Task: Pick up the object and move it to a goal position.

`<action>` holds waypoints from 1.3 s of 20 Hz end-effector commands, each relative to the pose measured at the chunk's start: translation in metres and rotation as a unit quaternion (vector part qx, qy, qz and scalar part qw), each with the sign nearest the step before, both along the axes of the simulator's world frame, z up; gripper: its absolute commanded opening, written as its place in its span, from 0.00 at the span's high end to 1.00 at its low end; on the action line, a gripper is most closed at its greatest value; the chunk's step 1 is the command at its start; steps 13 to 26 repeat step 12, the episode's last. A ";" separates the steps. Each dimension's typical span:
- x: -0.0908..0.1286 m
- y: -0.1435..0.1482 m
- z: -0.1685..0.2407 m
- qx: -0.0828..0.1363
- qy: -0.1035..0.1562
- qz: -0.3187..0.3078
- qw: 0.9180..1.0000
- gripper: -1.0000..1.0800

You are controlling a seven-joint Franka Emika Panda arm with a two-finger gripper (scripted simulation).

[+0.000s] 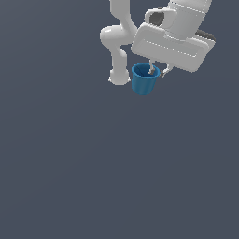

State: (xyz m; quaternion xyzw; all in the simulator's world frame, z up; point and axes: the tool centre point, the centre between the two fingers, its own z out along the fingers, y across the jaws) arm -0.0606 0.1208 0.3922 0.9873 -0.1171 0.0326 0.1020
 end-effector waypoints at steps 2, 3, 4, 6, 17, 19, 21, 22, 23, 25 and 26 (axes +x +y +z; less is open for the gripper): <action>-0.001 0.005 0.020 0.000 -0.001 0.000 1.000 1.00; -0.001 0.007 0.024 0.000 -0.001 0.000 1.000 1.00; -0.001 0.008 0.027 0.000 -0.001 0.000 1.000 1.00; -0.001 0.009 0.033 0.000 -0.001 0.000 1.000 1.00; 0.000 0.011 0.038 -0.001 -0.001 0.000 1.000 1.00; 0.000 0.011 0.038 -0.001 -0.001 0.000 1.000 1.00; 0.000 0.011 0.038 -0.001 -0.001 0.000 1.000 1.00; 0.000 0.011 0.038 -0.001 -0.001 0.000 1.000 1.00; 0.000 0.011 0.038 -0.001 -0.001 0.000 1.000 1.00; 0.000 0.011 0.038 -0.001 -0.001 0.000 1.000 1.00; 0.000 0.011 0.038 -0.001 -0.001 0.000 1.000 1.00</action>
